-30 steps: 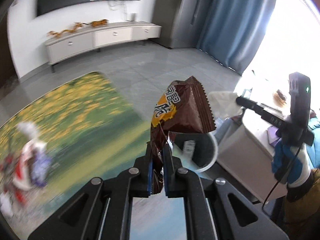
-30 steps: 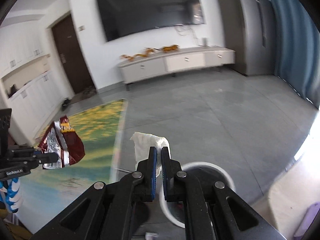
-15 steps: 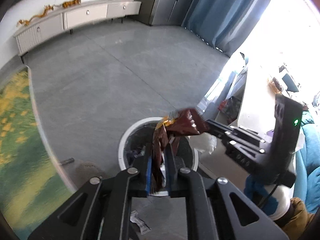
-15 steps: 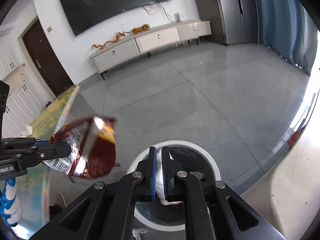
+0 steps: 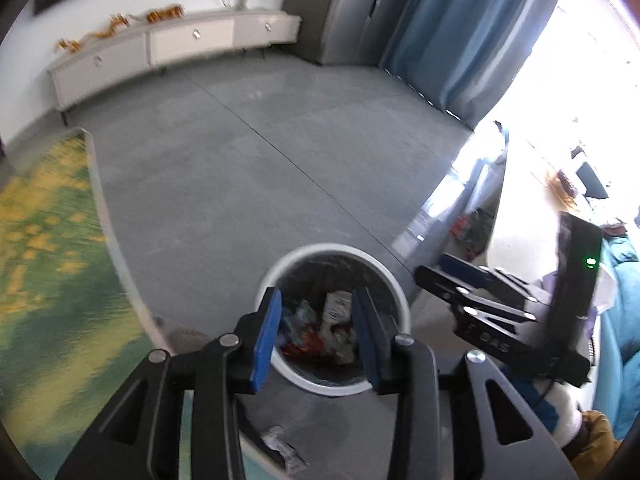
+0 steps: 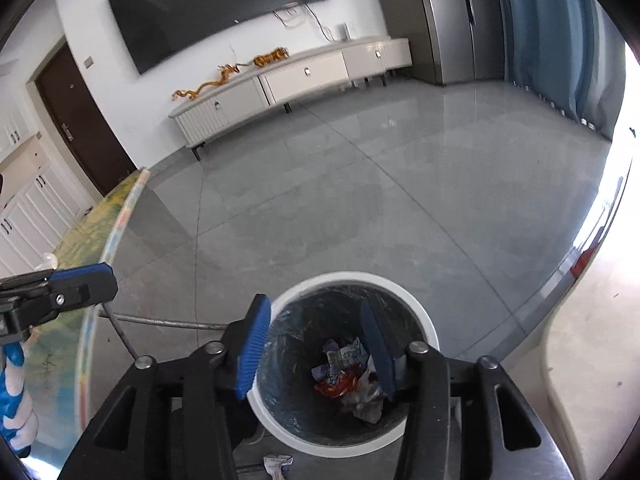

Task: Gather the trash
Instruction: 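Move both open tools back above the table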

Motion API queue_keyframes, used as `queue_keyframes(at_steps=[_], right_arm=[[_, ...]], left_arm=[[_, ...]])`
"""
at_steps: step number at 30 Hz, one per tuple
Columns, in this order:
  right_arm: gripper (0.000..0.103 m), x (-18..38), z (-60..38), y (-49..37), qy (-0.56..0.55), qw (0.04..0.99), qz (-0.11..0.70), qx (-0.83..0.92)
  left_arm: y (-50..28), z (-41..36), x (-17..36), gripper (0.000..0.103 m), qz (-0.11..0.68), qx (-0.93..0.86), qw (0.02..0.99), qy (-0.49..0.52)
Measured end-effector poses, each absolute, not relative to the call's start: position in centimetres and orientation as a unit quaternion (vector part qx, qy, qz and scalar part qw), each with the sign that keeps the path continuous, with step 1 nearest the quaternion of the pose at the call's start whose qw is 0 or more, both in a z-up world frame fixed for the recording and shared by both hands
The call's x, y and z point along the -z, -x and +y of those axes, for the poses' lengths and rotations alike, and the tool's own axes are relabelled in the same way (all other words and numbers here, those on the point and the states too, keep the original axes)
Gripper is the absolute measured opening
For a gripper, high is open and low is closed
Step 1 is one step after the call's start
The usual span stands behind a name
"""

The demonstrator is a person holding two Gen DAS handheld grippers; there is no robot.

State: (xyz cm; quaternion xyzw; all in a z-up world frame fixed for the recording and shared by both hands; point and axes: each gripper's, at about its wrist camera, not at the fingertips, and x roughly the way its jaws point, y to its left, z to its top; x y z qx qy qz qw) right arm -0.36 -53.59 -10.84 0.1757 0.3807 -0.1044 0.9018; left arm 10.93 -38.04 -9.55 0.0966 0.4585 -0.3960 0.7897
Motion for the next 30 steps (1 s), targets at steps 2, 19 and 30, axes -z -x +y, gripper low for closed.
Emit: queue_keyframes(at_steps=[2, 19, 30], right_arm=[[0.055, 9.3, -52.7, 0.8, -0.164, 0.908, 0.370, 0.105], [0.085, -2.2, -41.7, 2.9, -0.085, 0.951, 0.289, 0.067], [0.095, -4.1, -32.1, 0.1, -0.036, 0.960, 0.277, 0.017]], left_arm=[[-10.2, -36.9, 7.9, 0.035, 0.431, 0.379, 0.812, -0.104], [-6.9, -22.7, -0.8, 0.054, 0.287, 0.243, 0.923, -0.085], [-6.5, -12.1, -1.8, 0.054, 0.262, 0.165, 0.949, -0.055]])
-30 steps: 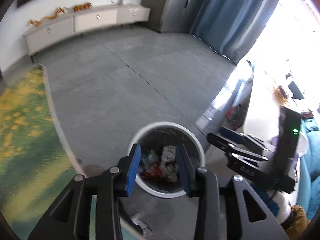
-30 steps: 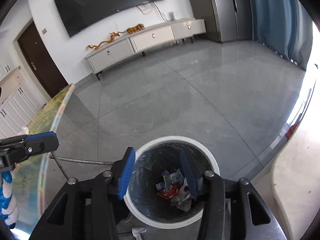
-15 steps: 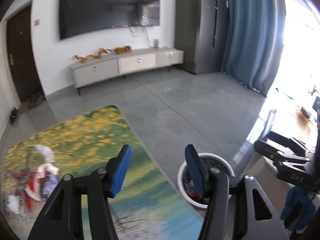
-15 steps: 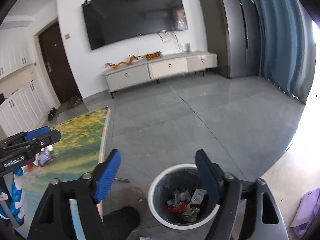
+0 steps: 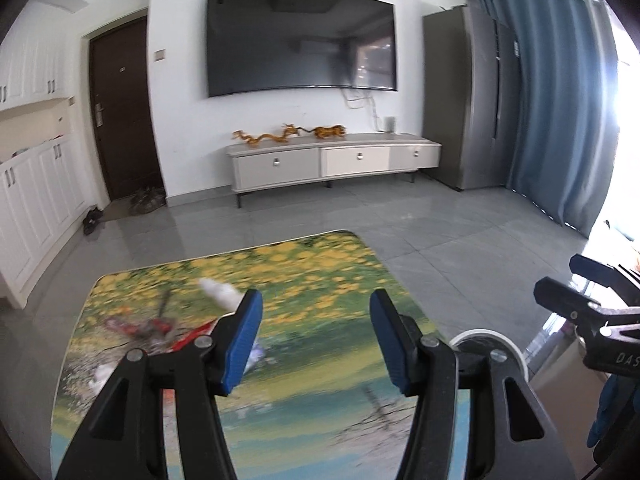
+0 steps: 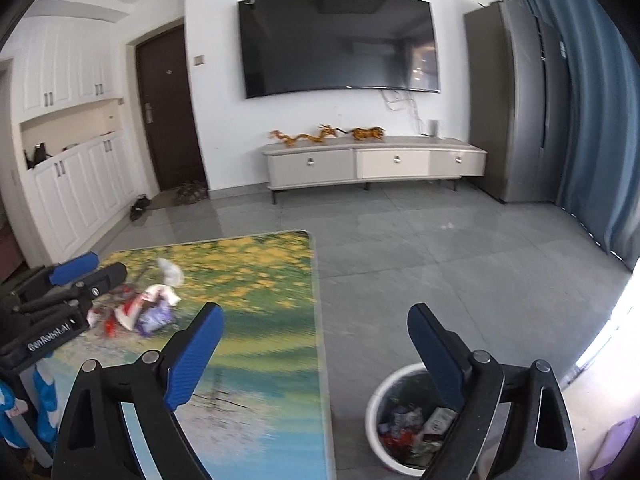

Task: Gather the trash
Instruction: 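Move both open tools back above the table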

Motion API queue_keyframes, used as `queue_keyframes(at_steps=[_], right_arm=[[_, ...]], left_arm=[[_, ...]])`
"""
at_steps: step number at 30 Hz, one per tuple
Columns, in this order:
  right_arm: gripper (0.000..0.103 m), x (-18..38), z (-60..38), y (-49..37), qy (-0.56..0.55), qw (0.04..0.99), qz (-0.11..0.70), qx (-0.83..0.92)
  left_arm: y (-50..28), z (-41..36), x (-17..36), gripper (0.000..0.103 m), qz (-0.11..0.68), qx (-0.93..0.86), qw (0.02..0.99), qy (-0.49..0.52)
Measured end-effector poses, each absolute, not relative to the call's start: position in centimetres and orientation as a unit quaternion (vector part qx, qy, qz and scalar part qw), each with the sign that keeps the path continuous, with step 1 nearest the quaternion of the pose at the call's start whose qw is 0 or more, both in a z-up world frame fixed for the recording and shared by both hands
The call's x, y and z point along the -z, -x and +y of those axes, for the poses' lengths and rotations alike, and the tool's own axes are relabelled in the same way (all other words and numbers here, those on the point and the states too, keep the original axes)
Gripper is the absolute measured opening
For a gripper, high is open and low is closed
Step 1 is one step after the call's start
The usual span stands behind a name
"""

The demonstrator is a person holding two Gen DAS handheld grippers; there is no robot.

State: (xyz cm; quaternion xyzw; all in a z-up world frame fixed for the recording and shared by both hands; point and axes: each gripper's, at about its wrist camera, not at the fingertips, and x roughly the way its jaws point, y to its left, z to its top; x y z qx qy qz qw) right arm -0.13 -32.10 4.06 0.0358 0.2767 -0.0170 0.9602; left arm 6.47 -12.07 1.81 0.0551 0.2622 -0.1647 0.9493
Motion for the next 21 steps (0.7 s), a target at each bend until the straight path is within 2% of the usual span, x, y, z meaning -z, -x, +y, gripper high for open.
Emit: queue_keyframes(at_steps=[2, 3, 5, 7, 9, 21], right_arm=[[0.096, -4.1, -30.4, -0.3, -0.026, 0.961, 0.276, 0.012], [0.096, -4.1, -29.6, -0.6, -0.022, 0.960, 0.279, 0.010], [0.096, -4.0, -27.9, -1.5, -0.019, 0.957, 0.289, -0.003], [0.096, -3.8, -26.6, -1.9, -0.014, 0.956, 0.293, -0.007], [0.103, -3.6, -25.2, -2.6, -0.012, 0.954, 0.298, -0.013], [0.103, -3.4, -20.5, -4.0, -0.034, 0.953, 0.301, -0.029]], left_arm=[[-6.5, -10.2, -1.7, 0.055, 0.266, 0.157, 0.950, -0.048], [-6.6, -9.0, -1.6, 0.063, 0.270, 0.151, 0.950, -0.044], [-6.7, -7.4, -1.6, 0.068, 0.273, 0.143, 0.950, -0.038], [-6.8, -5.4, -1.4, 0.068, 0.274, 0.133, 0.952, -0.028], [-6.9, -3.5, -1.3, 0.069, 0.274, 0.123, 0.954, -0.020], [-7.1, 5.1, 0.3, 0.069, 0.278, 0.083, 0.957, 0.017]])
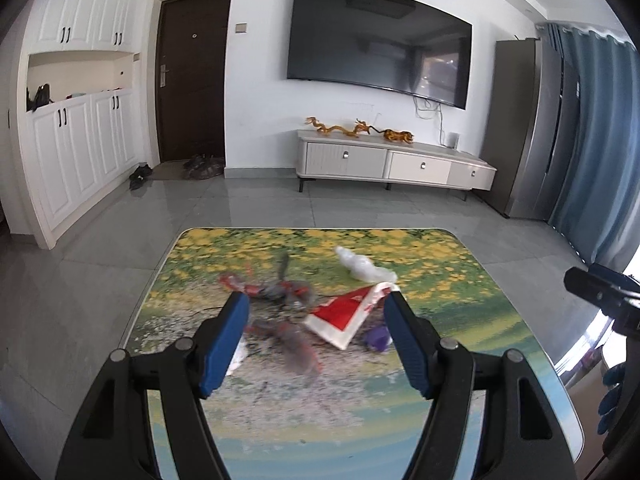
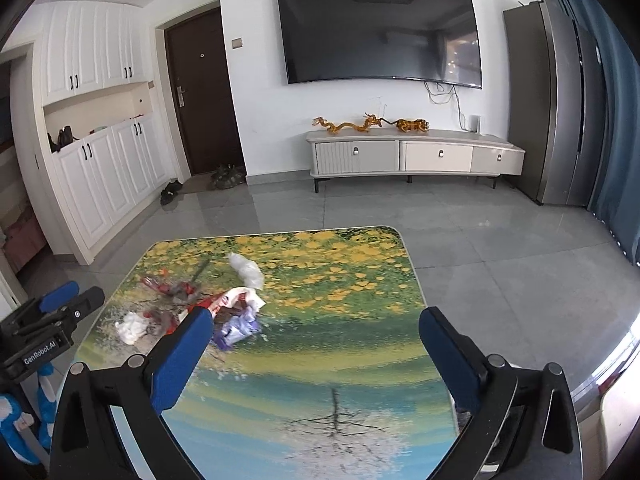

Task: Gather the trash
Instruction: 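Move both open tools back above the table, then grasp the white tissue with the left tool while the right grasps the purple bag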

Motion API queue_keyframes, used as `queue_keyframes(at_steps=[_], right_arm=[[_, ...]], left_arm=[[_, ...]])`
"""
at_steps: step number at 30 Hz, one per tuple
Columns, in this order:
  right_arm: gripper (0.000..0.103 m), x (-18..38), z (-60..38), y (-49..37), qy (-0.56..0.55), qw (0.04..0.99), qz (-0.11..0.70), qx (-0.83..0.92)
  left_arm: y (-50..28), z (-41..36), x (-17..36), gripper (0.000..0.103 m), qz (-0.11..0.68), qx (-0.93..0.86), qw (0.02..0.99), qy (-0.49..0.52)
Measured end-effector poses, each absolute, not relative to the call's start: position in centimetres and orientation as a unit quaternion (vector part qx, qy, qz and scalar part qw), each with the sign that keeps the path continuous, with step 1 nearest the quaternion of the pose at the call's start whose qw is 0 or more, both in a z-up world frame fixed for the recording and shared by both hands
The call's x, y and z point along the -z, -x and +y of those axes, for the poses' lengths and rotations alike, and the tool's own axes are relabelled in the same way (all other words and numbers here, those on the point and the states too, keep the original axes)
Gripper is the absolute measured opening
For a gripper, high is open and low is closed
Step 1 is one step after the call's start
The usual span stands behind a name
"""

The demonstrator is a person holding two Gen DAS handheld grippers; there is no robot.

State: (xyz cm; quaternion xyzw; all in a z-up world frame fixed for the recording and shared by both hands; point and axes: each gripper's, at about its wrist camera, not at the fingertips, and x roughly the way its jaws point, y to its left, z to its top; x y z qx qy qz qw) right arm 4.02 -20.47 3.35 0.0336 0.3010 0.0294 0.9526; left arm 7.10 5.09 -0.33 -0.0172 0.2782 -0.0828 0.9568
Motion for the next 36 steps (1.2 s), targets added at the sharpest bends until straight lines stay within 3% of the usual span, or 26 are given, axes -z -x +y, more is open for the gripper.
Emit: queue_keyframes(at_steps=[20, 26, 34, 36], right_arm=[[0.103, 0.5, -14.7, -8.2, -0.005, 0.920, 0.384, -0.083], [0.092, 3.5, -13.1, -11.7, -0.013, 0.901, 0.420, -0.112], [0.088, 8.0, -12.0, -16.3, -0.030, 0.882, 0.455, -0.121], [0.084, 8.8, -12.2, -17.1, -0.041, 0.878, 0.461, -0.120]], left_arm=[[-9.8, 16.4, 4.4, 0.069, 0.321, 0.057, 0.945, 0.038], [-11.0, 17.4, 7.0, 0.069, 0.358, 0.102, 0.926, 0.059], [-14.0, 15.3, 9.9, 0.068, 0.403, 0.136, 0.904, 0.047], [-14.7, 14.7, 10.4, 0.068, 0.410, 0.136, 0.901, 0.041]])
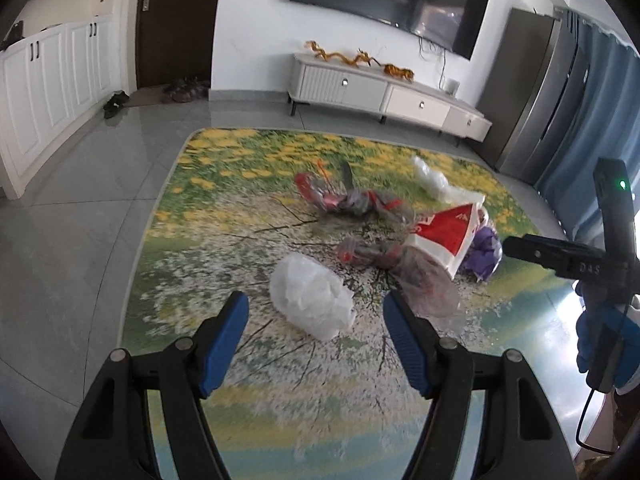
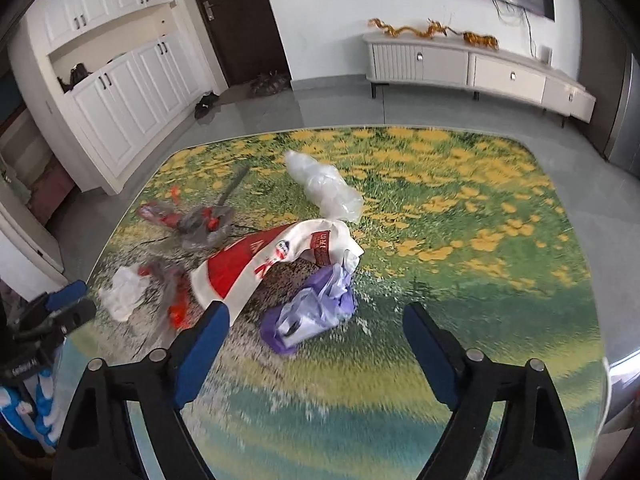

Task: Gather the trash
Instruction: 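Grasp the white tissue with the left tool while the right grasps the purple bag, then carry both items over the bin and open both tools to drop them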

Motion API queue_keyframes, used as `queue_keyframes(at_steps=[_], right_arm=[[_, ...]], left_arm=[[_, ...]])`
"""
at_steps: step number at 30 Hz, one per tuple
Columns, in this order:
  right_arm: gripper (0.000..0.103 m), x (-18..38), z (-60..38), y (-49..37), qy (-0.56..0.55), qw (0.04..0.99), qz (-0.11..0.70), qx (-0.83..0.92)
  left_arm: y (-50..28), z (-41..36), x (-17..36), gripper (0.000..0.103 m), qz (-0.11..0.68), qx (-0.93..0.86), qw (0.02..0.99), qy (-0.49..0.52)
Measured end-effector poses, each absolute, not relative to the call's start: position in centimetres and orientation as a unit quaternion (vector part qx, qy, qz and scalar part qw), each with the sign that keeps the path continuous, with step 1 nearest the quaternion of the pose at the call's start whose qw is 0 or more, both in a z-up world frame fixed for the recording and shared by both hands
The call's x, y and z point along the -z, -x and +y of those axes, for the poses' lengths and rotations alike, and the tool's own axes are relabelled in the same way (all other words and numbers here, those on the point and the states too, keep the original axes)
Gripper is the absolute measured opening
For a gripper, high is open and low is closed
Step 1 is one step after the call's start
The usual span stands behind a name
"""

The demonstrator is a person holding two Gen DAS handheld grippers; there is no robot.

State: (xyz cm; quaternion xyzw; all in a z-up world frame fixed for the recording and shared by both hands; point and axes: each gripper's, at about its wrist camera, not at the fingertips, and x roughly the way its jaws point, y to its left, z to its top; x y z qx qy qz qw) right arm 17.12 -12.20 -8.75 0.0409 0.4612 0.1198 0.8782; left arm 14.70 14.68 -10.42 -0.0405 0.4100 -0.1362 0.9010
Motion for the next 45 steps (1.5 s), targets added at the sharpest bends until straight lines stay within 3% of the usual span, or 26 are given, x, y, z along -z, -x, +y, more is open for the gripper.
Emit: queue_keyframes(at_steps=[5, 10, 12, 16, 17, 24, 45], right_arm=[[0.077, 10.3, -12.4, -18.5, -0.053, 0.871, 0.473, -0.118], [0.066, 11.2, -12.4, -18.7, -0.051, 0.868, 0.478, -0.122], [0.055, 11.2, -12.6, -18.6, -0.053, 0.868, 0.478, -0.124], [0.046, 11.2, -13.3, -18.0, -0.055, 0.868, 0.478, -0.122], [0.034, 11.1, -13.5, -17.8, -0.057, 0.868, 0.478, -0.123], [0.033, 9.8, -13.8, -15.2, -0.045, 0.873, 0.468, -0.130], [0.033, 1.9, -19.5, -5.7, -0.046, 0.917, 0.383, -0.099]], left_arm=[[-16.2, 14.2, 11.6, 0.066, 0.428, 0.121, 0.895, 0.033], [-17.0, 14.1, 12.6, 0.046, 0.447, 0.115, 0.887, 0.035], [-17.0, 14.1, 12.8, 0.038, 0.450, 0.115, 0.885, 0.037], [-16.8, 13.8, 12.7, 0.027, 0.448, 0.117, 0.886, 0.039], [-16.6, 13.8, 12.5, 0.024, 0.446, 0.119, 0.886, 0.041], [-15.1, 14.0, 11.2, 0.018, 0.431, 0.130, 0.891, 0.053], [-9.8, 9.1, 3.6, 0.017, 0.349, 0.140, 0.927, 0.010]])
